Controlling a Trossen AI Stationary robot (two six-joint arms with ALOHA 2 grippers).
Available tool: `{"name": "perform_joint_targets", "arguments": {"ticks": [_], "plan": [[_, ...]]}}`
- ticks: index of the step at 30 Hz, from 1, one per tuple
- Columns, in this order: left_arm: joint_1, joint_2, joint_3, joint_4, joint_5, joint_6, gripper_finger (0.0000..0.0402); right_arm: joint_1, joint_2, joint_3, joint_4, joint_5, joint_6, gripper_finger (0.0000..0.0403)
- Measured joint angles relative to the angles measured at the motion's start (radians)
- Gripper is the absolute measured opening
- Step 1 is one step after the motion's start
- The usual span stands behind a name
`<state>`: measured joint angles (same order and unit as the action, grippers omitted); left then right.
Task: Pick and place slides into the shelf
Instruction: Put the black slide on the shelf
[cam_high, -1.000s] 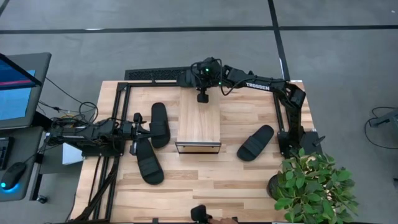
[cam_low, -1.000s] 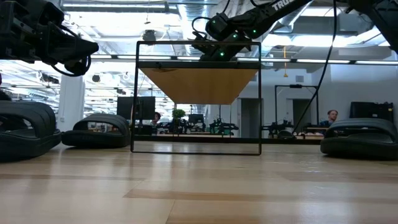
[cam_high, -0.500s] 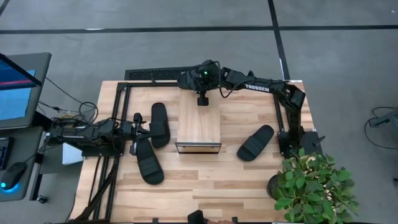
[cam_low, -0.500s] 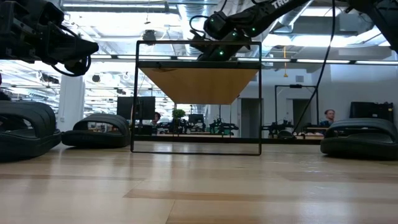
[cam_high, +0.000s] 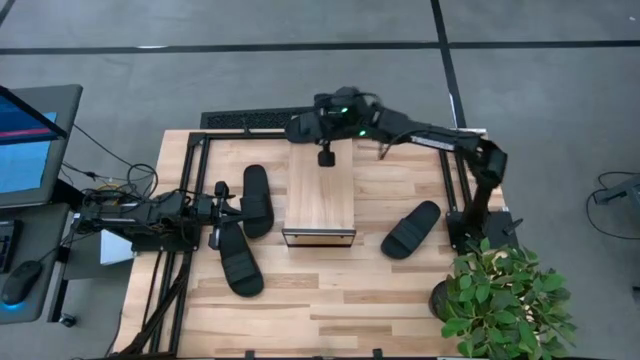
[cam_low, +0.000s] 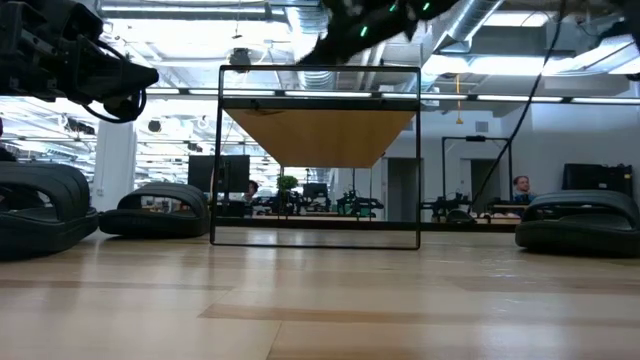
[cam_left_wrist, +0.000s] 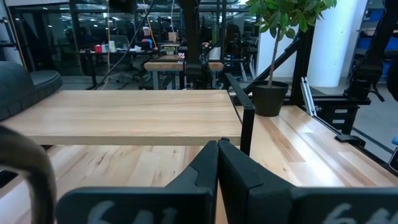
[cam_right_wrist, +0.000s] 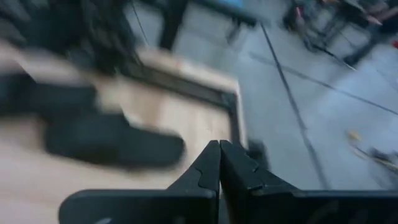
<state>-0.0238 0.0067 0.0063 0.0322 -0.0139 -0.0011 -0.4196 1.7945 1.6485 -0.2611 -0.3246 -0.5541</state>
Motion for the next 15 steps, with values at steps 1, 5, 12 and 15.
{"name": "perform_joint_targets", "arguments": {"ticks": [1, 5, 12, 15], "plan": [[0.000, 0.000, 0.000, 0.000, 0.000, -0.003, 0.0000, -0.009, -0.025, 0.001, -0.001, -0.057, 0.039, 0.0000], [0.000, 0.000, 0.000, 0.000, 0.000, 0.000, 0.0000, -0.059, -0.111, 0.002, -0.073, -0.305, 0.137, 0.0000], [0.000, 0.000, 0.000, 0.000, 0.000, -0.006, 0.0000, -0.085, -0.177, -0.025, -0.471, -0.494, 0.074, 0.0000], [0.000, 0.000, 0.000, 0.000, 0.000, 0.003, 0.0000, -0.042, -0.209, -0.119, -0.516, -0.510, 0.053, 0.0000]]}}
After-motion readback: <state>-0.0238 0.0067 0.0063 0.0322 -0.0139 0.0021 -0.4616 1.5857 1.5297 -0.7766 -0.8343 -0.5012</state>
